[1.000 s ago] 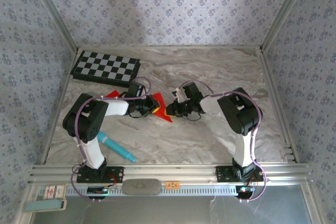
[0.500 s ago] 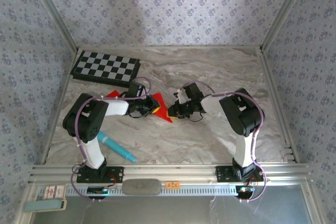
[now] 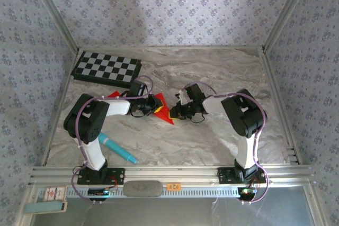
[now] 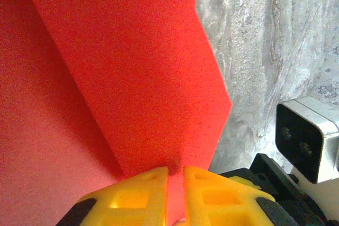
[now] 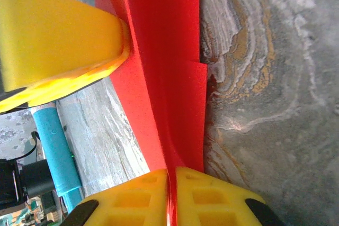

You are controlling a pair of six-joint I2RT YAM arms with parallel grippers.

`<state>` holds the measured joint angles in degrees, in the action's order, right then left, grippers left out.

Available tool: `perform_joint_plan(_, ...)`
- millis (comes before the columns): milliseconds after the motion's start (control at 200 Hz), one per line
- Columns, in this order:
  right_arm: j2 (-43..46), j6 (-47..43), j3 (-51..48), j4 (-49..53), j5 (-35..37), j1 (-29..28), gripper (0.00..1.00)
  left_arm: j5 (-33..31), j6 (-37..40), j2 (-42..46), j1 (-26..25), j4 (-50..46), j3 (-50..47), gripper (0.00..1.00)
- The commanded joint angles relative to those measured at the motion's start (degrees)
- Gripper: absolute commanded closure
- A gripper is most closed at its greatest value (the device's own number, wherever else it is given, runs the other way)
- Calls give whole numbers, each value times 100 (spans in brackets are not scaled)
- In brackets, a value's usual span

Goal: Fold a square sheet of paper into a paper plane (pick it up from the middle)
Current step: Fourth fold the wing at the center of the table.

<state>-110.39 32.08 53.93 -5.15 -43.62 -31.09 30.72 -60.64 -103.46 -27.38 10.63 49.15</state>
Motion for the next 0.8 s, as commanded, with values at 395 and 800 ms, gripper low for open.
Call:
perform_joint_plan(395, -150, -140, -17, 589, 266, 60, 90, 31, 99, -267, 6, -211, 236, 85)
perform_joint_plan(800, 561, -135, -41, 778, 330, 99, 74, 100, 121, -297, 4, -211, 311, 85)
